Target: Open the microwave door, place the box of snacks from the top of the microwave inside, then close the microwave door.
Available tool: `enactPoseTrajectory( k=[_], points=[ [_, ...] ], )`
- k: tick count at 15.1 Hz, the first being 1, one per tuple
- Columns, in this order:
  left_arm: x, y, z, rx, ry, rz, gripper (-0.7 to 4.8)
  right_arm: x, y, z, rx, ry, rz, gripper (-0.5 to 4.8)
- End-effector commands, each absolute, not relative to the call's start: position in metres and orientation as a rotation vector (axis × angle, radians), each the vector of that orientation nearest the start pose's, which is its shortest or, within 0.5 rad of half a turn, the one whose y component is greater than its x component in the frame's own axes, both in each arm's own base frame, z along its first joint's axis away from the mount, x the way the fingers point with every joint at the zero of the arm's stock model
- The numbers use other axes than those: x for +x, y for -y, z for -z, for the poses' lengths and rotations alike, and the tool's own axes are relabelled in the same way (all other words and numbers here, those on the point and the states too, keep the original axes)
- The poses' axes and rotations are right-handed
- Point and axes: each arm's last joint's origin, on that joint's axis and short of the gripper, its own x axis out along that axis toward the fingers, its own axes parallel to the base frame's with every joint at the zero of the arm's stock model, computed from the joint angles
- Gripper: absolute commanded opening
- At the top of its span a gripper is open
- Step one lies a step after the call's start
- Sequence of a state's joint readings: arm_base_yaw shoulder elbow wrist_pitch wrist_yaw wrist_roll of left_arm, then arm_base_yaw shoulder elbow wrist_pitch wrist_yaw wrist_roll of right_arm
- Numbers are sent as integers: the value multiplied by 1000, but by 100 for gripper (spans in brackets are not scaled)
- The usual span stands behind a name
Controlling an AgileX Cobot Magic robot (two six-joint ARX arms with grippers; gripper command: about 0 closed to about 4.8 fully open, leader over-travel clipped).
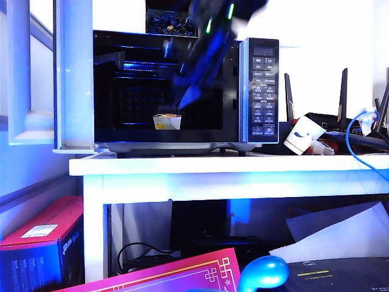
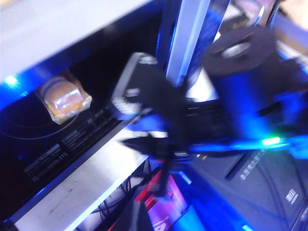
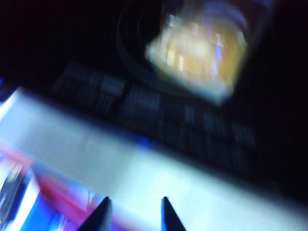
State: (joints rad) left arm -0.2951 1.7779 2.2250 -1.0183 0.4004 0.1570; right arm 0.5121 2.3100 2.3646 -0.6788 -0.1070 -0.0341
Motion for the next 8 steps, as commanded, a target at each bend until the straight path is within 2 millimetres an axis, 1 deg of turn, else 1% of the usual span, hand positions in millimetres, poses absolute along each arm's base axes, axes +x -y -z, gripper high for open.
enactPoseTrajectory(
  k=[1,2,3,5,6,7,8],
  points=[
    [292,101,-505,94,-420,717,-6,409,-234,-384,-146,-566,-610,138],
    [273,95,-516,85,-401,713,-6,393,-224,-412,-122,-507,-609,103],
    [253,89,-525,88,-396,700,-6,372,-212,-444,-107,-429,-610,-8],
    [212,73,-531,114,-466,592,-6,329,-187,-498,-84,-276,-567,-6],
    [197,67,-532,126,-501,558,-6,306,-173,-521,-71,-207,-532,-6],
    [182,62,-531,134,-551,526,-6,284,-159,-541,-56,-141,-502,-6],
    [172,58,-529,139,-594,508,-6,264,-147,-557,-35,-82,-482,-6]
  ],
)
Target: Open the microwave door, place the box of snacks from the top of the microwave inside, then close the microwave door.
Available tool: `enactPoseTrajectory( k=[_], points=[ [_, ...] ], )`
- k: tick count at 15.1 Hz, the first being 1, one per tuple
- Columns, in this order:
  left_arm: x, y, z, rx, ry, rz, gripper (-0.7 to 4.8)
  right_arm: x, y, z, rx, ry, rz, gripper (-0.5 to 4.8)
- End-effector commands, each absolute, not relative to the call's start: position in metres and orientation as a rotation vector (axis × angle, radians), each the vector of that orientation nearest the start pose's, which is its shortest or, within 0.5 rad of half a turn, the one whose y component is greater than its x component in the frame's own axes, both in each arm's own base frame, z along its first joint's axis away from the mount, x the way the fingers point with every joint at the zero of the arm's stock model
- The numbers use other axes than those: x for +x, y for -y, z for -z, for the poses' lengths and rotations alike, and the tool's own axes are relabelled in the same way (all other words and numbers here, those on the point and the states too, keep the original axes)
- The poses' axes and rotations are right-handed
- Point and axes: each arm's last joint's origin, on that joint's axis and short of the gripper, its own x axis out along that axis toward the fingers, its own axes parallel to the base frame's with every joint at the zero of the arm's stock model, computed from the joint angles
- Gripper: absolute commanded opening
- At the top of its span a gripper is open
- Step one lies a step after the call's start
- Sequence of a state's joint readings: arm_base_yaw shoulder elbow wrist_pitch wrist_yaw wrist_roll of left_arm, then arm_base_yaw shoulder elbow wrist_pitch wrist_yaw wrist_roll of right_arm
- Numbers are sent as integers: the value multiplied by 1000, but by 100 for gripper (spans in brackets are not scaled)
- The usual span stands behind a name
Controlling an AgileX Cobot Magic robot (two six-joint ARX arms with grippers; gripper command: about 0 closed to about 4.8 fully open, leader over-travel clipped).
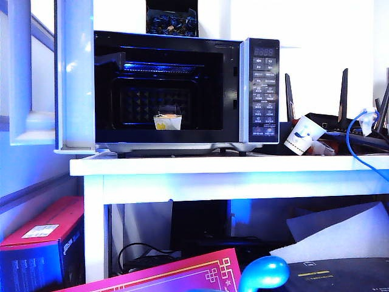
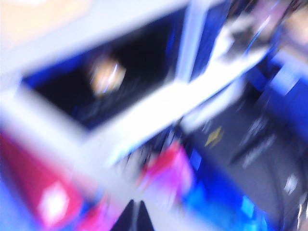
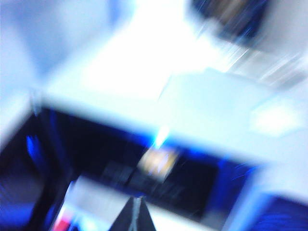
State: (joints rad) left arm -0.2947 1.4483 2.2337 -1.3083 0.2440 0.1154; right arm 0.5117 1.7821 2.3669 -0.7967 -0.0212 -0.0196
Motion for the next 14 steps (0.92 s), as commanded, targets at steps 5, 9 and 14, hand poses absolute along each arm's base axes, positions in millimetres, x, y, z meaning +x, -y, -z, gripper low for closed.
enactPoseTrajectory(
  k=[5,9,14],
  points=[
    [179,61,-518,90,-657,512,-6,171,-95,-612,46,172,-487,-6],
    [207,70,-489,99,-797,509,-6,149,-83,-620,58,218,-485,-5],
    [233,75,-459,138,-917,454,-6,148,-82,-619,57,211,-485,-6]
  ],
)
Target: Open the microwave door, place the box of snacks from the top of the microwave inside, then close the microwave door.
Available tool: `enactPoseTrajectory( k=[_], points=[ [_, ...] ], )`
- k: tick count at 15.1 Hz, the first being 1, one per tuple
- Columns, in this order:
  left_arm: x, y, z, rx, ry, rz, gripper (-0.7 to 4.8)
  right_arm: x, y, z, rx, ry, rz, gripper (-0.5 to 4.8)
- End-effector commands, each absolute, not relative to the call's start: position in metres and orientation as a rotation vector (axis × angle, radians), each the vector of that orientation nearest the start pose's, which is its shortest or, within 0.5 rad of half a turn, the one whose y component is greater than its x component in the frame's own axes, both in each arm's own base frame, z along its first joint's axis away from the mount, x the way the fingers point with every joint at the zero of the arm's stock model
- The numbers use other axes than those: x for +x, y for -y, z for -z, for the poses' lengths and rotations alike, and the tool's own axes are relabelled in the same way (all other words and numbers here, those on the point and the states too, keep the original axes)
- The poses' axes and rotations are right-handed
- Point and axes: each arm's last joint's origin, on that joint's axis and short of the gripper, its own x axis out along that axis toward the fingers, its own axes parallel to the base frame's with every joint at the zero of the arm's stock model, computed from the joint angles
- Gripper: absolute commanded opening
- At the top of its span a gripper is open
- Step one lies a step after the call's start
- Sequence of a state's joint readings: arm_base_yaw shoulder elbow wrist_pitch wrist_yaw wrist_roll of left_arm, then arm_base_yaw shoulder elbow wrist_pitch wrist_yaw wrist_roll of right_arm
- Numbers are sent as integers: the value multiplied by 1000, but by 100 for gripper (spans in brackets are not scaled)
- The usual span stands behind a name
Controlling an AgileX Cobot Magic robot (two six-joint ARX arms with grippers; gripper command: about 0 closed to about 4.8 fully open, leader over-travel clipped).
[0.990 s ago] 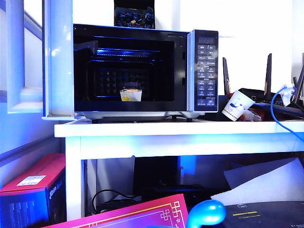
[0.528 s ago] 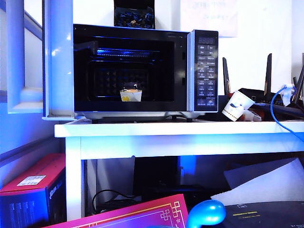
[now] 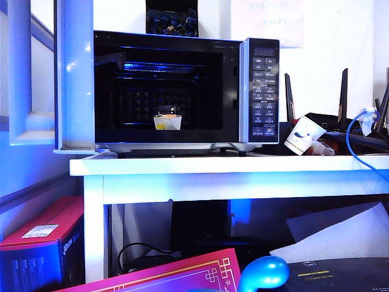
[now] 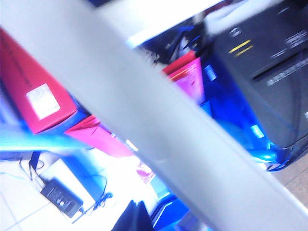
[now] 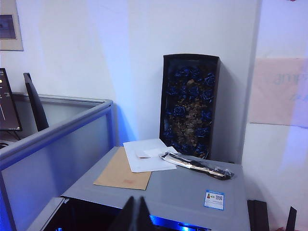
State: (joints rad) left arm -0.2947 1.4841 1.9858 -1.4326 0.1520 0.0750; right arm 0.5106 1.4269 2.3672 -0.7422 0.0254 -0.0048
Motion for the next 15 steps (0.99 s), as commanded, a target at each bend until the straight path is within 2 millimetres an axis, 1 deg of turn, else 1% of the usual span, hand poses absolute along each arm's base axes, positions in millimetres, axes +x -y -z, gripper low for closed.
enactPoseTrajectory(
  k=[1,3,5,6,11,15],
  points=[
    [237,77,-457,132,-912,470,-6,147,-82,-620,57,212,-485,-6],
    [245,82,-455,117,-901,537,-6,147,-81,-620,57,215,-486,-5],
    [254,86,-455,105,-854,581,-6,146,-81,-620,58,217,-486,-6],
    [259,88,-456,93,-813,633,-6,146,-81,-620,58,218,-488,-5],
    [278,96,-454,86,-731,694,-6,146,-81,-620,59,219,-489,-6],
    [301,105,-448,61,-653,771,-6,146,-81,-621,61,226,-488,-6]
  ],
)
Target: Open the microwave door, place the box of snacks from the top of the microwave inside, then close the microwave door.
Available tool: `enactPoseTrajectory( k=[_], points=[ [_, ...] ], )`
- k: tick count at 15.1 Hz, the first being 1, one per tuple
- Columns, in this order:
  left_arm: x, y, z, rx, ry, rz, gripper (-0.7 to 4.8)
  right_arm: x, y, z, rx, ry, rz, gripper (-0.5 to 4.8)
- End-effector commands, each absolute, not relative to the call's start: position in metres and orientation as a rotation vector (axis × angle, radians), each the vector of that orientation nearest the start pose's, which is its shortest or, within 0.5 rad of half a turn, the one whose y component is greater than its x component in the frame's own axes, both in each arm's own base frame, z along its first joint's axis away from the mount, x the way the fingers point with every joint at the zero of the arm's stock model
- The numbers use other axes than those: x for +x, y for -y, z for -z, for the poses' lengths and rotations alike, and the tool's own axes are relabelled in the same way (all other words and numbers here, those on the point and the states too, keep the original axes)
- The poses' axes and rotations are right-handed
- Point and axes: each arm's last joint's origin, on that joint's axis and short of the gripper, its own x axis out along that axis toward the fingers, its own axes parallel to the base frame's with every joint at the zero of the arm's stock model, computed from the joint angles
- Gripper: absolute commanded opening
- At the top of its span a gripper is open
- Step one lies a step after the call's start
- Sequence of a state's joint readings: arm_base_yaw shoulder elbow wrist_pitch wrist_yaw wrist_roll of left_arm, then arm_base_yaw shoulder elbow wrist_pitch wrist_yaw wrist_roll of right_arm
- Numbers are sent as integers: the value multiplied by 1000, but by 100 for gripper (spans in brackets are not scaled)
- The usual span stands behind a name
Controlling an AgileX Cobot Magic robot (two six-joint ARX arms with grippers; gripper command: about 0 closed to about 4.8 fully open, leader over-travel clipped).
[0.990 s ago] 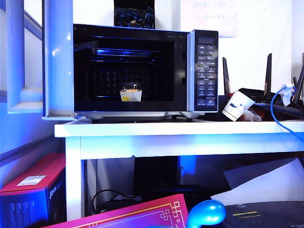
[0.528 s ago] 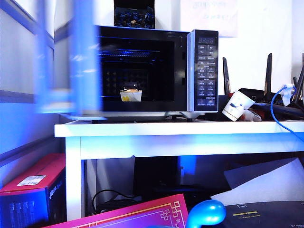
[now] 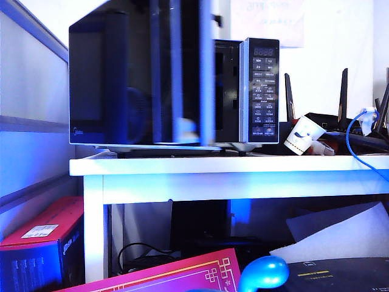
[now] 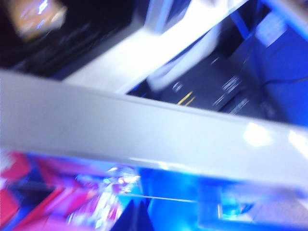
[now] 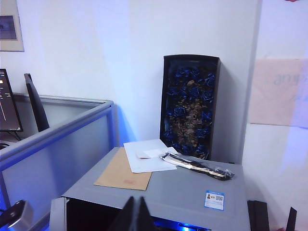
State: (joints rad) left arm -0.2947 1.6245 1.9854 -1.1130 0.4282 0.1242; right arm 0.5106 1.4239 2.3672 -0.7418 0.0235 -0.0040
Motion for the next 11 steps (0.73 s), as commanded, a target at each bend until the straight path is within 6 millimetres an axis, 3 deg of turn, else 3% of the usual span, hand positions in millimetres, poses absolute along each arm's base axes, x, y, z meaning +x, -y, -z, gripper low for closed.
enactPoseTrajectory(
  k=[1,7,11],
  points=[
    [306,107,-447,59,-635,782,-6,145,-81,-621,62,228,-488,-6],
    [338,131,-433,52,-533,894,-6,146,-81,-624,69,254,-489,-6],
    [358,164,-423,85,-426,937,-6,146,-81,-625,72,266,-488,-6]
  ],
)
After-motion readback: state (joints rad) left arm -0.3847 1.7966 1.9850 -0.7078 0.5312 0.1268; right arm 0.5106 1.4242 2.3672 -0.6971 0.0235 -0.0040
